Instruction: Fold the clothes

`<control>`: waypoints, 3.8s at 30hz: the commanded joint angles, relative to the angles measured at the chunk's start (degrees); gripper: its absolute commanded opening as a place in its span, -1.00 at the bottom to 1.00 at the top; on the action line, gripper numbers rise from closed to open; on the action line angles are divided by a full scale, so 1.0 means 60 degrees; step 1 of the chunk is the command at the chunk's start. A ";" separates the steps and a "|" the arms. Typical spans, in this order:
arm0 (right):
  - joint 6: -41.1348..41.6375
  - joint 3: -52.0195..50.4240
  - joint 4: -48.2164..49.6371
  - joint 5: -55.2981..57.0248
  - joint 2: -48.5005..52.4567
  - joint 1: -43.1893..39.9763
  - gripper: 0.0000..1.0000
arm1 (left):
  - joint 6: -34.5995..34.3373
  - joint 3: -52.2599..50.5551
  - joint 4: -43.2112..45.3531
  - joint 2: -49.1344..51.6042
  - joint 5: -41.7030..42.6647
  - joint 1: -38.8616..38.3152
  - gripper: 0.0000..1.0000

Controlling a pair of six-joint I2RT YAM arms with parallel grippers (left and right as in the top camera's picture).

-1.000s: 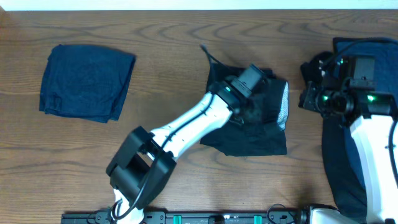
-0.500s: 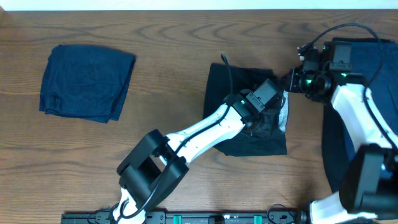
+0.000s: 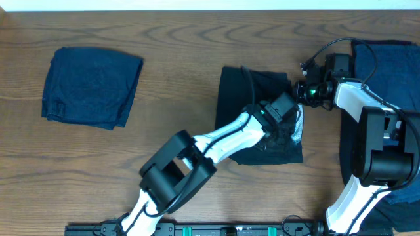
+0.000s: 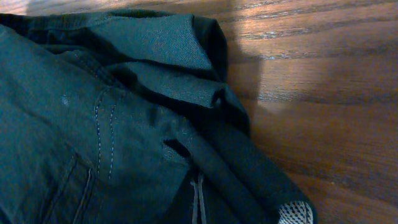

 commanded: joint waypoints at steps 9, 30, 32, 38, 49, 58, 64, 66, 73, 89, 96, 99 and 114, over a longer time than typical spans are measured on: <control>-0.0102 0.0528 -0.0484 -0.0342 0.0510 -0.0036 -0.81 | 0.0423 -0.0233 -0.0135 0.0146 0.0426 -0.0317 -0.63; -0.0044 0.2240 -0.3574 0.1228 -0.1636 -0.1031 0.98 | 0.0488 -0.0237 0.0856 -0.0951 0.0430 -0.0215 -0.63; -0.0044 0.2240 -0.3574 0.1228 -0.1636 -0.1027 0.98 | 0.0484 -0.0237 0.0922 -0.0860 0.0430 -0.0215 -0.63; -0.0044 0.2240 -0.3570 0.1228 -0.1636 -0.1027 0.98 | 0.0401 -0.0237 0.0984 -0.0295 0.0430 -0.0215 -0.63; -0.0044 0.2240 -0.3570 0.1228 -0.1636 -0.1024 0.99 | -0.0295 -0.0237 0.0328 0.0809 0.0426 -0.0204 -0.63; -0.0044 0.2240 -0.3570 0.1228 -0.1636 -0.1024 0.98 | 0.0783 -0.0237 -0.3118 0.0809 -0.1217 0.0769 -0.63; -0.0044 0.2240 -0.3570 0.1228 -0.1636 -0.1024 0.98 | 0.0816 -0.0237 -0.4484 0.0809 -0.3530 0.2058 -0.63; -0.0044 0.2240 -0.3570 0.1228 -0.1636 -0.1024 0.98 | 0.0820 -0.0233 -0.4688 0.0809 -0.4182 0.2524 -0.63; -0.0044 0.2240 -0.3570 0.1228 -0.1636 -0.1024 0.99 | 0.0889 0.0229 -0.4885 0.0780 -0.5034 0.4411 -0.63; -0.0044 0.2240 -0.3570 0.1228 -0.1636 -0.1024 0.98 | 0.0645 0.2116 -0.6324 -0.1872 -0.3639 0.5355 -0.88; -0.0044 0.2240 -0.3570 0.1228 -0.1636 -0.1024 0.99 | 0.0441 0.1552 -0.6747 -0.1927 -0.2142 0.5344 -0.88; -0.0044 0.2240 -0.3570 0.1228 -0.1636 -0.1024 0.99 | 0.0408 0.0911 -0.6557 -0.1927 -0.2124 0.5344 -0.88; -0.0044 0.2240 -0.3570 0.1228 -0.1636 -0.1024 0.99 | 0.0339 -0.3523 -0.2809 -0.1927 -0.2018 0.5337 -0.88</control>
